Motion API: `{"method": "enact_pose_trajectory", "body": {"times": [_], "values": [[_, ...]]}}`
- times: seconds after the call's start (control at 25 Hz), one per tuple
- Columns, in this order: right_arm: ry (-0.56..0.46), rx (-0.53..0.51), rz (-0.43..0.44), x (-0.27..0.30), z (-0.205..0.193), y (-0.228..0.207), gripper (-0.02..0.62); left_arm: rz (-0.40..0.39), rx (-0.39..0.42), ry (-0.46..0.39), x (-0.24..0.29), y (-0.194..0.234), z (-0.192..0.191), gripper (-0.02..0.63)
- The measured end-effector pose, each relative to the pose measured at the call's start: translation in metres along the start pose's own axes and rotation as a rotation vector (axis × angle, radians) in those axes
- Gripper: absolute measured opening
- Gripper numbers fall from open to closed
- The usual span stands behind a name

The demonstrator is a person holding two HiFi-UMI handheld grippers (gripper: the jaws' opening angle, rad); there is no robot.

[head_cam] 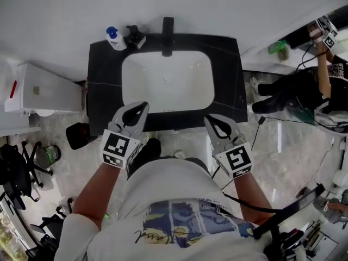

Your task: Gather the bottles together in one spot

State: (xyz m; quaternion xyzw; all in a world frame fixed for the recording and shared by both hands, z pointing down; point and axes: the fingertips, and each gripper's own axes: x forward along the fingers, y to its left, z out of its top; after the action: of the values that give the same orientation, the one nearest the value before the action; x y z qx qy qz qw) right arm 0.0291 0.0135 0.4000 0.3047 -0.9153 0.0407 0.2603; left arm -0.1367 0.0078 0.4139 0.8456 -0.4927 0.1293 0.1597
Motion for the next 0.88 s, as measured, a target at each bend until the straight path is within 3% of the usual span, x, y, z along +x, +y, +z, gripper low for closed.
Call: {"method": "enact_pose_trajectory", "body": {"times": [0.32,0.56,0.88], "values": [[-0.075,-0.007,0.068,-0.058,-0.027,0.014,0.002,-0.044,0.009,0.034,-0.027,-0.111,-0.017,0.002],[-0.103,-0.011,0.112,-0.099,-0.049,0.03,0.002,-0.012,-0.032,0.019,-0.048,-0.163,-0.024,0.002],[-0.132,-0.052,0.126,-0.137,-0.061,0.045,0.0,-0.013,-0.019,0.014,-0.061,-0.212,-0.035,0.002]]}}
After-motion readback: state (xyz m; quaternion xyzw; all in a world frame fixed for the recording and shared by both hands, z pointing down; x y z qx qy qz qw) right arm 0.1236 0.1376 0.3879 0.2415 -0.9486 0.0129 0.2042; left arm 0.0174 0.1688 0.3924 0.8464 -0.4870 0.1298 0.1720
